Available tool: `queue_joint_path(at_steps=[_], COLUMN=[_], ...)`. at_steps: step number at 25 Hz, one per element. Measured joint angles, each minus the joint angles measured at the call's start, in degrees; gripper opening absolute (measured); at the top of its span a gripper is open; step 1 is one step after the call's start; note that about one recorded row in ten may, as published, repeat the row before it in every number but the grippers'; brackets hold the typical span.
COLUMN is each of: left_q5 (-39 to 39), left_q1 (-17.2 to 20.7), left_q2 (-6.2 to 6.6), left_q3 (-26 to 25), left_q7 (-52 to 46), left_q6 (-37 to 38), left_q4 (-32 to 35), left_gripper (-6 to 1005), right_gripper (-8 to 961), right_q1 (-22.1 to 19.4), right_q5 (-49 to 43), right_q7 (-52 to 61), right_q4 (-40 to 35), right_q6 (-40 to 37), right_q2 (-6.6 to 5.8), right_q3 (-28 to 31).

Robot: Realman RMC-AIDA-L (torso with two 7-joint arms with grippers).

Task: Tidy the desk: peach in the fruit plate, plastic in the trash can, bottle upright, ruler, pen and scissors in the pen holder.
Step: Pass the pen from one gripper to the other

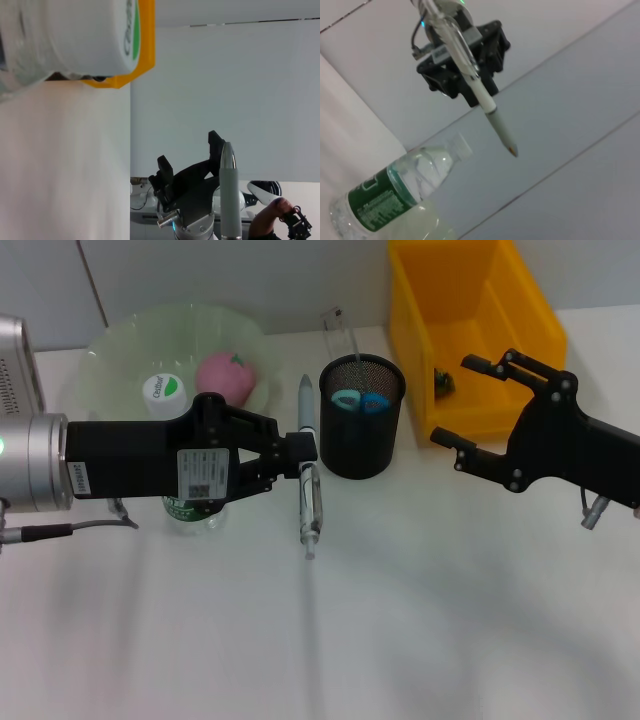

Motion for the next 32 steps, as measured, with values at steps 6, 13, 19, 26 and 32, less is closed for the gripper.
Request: queue_joint_path(at_steps=[6,13,19,26,32], left_q5=[0.0,0.3,0.4,0.5,0.7], left_q1=[-0.5,-1.7,-2.0,-2.7,-3.1], left_q2=[0.53,0.82,0.93,1.04,0.91], left_q3=[0.0,0.0,0.0,0.0,0.1], left_q7=[-0.8,-0.8,-0.8,-0.8,-0.8], left_q6=[0.1,0.8,0.9,1.0,0.5], left_q4=[-0.2,-1.8,-3.0,-4.8,-6.1], left_gripper=[143,143,144,144,144], right_gripper=[726,725,725,725,725], right_q1=[-0.5,-0.4,-0.2,-0.3,-0.2], right_q5=[0.7,1.5,1.2,1.1,1.1], right_q7=[-8.3,-14.2,-14.4,-14.4,-14.7], right_q4=[2.8,6.0,6.6,6.7,6.7], right_q6=[-3.7,-4.9,-8.2,-10.6,-11.3], right_q2=[0.22,0.27,0.29,0.30,0.25], right_q3=[0.4,0.4,-0.6,-1.9,-4.5])
